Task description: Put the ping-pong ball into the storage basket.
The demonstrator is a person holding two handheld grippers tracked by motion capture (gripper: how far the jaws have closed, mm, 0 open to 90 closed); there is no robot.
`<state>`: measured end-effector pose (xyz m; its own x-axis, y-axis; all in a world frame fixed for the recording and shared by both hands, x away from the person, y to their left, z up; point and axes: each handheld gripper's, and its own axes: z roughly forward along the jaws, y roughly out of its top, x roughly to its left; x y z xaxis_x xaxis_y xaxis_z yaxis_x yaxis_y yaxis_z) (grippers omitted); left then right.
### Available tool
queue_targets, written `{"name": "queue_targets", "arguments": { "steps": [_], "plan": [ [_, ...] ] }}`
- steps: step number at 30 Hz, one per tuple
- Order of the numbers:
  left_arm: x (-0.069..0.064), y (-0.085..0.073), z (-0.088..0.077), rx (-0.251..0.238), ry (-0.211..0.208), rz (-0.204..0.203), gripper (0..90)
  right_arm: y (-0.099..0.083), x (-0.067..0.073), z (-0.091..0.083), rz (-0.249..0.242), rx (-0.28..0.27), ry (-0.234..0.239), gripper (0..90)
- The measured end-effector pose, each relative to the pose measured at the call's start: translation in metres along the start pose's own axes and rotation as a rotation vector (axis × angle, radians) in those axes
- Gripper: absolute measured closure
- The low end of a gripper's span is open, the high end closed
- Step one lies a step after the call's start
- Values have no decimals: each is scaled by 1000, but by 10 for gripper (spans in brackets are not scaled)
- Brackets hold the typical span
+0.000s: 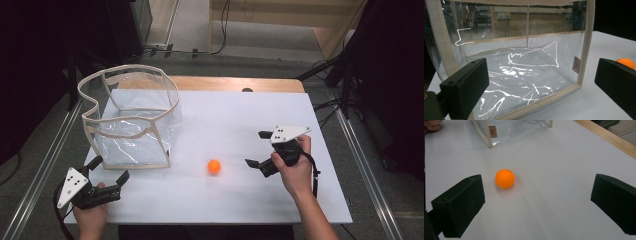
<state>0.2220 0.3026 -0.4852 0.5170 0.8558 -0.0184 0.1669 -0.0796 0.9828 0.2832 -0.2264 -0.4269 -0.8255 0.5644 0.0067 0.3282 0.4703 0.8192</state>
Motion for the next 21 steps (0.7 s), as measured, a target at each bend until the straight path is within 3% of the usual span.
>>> {"name": "queue_targets", "arguments": {
  "steps": [21],
  "plan": [
    [0, 0, 0, -1, 0, 1, 1, 12, 6, 24, -30, 84, 70, 0]
  ]
}}
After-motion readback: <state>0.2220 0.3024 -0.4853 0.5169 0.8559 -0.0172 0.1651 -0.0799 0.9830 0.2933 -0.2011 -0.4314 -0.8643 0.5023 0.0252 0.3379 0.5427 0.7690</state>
